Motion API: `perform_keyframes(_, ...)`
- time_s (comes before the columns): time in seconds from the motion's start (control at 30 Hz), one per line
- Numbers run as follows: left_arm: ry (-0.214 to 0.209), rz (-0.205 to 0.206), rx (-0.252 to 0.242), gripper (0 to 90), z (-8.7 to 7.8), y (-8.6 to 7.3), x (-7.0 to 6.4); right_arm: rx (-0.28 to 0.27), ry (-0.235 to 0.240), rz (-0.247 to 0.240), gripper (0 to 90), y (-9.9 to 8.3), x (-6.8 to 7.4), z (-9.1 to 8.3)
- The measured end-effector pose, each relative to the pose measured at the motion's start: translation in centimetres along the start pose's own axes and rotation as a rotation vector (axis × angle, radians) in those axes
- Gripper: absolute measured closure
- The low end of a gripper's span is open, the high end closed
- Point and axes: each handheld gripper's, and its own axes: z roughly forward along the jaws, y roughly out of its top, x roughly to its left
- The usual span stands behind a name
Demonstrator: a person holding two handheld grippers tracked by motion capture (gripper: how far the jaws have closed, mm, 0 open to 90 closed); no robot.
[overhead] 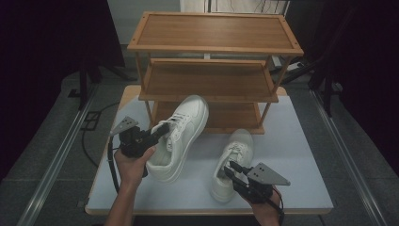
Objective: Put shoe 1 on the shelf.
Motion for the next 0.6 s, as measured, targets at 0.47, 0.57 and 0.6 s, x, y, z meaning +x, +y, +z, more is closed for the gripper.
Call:
perform_keyframes(0.47,-0.04,0.003,-0.02,84.1,-1.2,0.0,-0.6,-0.005,-0.005,0.004,69.1,0.0,-0.1,-0.1)
perform_keyframes(0.57,-0.048,0.007,-0.03,84.1,-1.3,0.4,-0.9,-0.007,-0.006,0.004,69.2,0.0,-0.1,-0.2)
perform_keyframes(0.6,-0.049,0.007,-0.031,84.1,-1.3,0.6,-0.9,-0.006,-0.005,0.004,69.2,0.0,-0.1,-0.2)
